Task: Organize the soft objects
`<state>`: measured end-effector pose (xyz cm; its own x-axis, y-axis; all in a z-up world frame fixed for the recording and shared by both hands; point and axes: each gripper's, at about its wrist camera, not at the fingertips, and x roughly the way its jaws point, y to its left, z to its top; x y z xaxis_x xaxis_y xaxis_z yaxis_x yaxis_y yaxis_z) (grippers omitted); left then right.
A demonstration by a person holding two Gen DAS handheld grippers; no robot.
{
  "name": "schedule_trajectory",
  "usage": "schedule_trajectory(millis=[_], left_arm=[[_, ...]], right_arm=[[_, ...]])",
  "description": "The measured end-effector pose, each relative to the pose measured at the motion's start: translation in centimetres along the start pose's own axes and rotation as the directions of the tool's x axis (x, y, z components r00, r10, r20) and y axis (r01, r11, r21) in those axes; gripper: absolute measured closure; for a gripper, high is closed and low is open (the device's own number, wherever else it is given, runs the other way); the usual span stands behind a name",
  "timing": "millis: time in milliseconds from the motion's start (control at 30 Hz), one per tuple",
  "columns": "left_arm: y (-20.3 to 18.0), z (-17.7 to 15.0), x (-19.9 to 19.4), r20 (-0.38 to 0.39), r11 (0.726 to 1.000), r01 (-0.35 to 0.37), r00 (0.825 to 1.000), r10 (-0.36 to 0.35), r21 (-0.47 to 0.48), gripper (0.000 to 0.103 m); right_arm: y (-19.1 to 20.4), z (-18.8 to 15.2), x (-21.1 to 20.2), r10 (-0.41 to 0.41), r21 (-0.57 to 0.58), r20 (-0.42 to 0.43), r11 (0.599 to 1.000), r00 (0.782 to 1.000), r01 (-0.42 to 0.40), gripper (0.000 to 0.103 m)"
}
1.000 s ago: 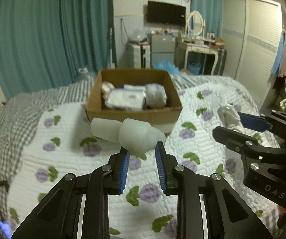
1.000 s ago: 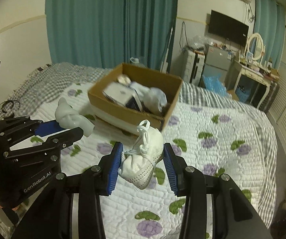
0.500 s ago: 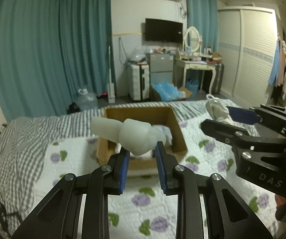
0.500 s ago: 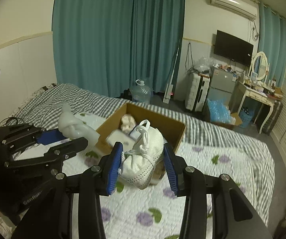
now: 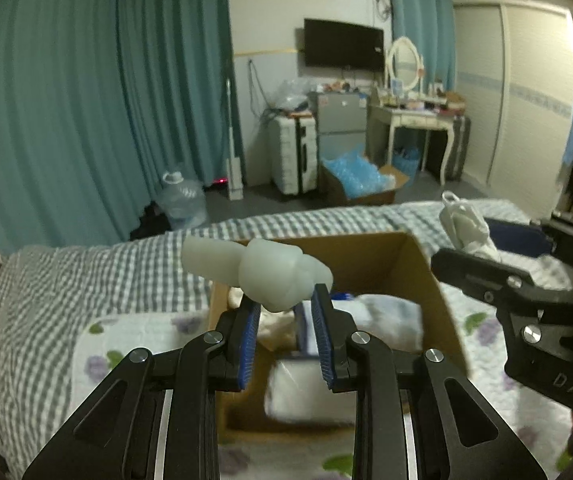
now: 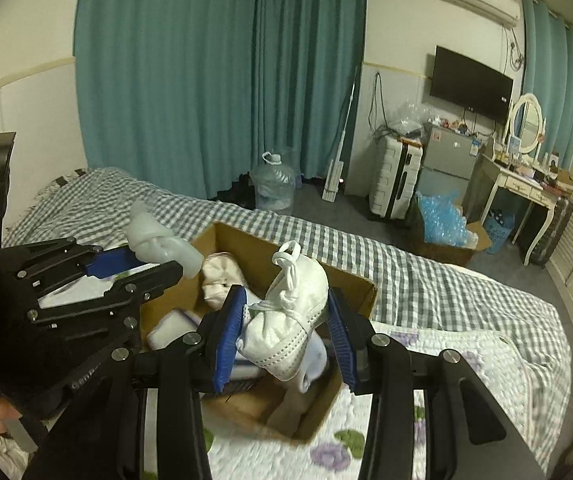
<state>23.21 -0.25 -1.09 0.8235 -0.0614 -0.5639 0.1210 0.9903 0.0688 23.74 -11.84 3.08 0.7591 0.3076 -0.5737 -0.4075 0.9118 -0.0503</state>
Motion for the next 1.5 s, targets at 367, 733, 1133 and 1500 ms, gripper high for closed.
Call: schedule_trajectory(millis=[367, 733, 1133, 1500], left_arm=[[0.7, -0.1, 7.0, -0.052, 0.996, 0.090, 0.995, -0.089, 0.022, 0.071], [1.2, 0.0, 5.3, 0.015, 1.000, 0.025, 1.000, -0.025, 0.001, 0.032], [2.0, 4.0, -9.2, 0.191, 0.999, -0.021, 0.981, 0.027, -0.031, 0.011], [2.0, 5.0, -24.8, 0.387, 0.996, -0.004, 0.921, 0.038, -0.091, 0.000]], right_arm=[[-3.4, -0.3, 9.2, 0.023, 0.058, -0.049, 0.998, 0.999, -0.021, 0.059], [-5.3, -0.8, 9.2, -0.066, 0.084, -0.017, 0.994, 0.998, 0.067, 0.022], [-4.8, 3.8, -7.2, -0.213, 0.126, 0.151, 0.973, 0.965, 0.195, 0.006], [-1.2, 4.7, -24.6, -0.158, 0.130, 0.352, 0.984, 0.922, 0.119, 0.000]])
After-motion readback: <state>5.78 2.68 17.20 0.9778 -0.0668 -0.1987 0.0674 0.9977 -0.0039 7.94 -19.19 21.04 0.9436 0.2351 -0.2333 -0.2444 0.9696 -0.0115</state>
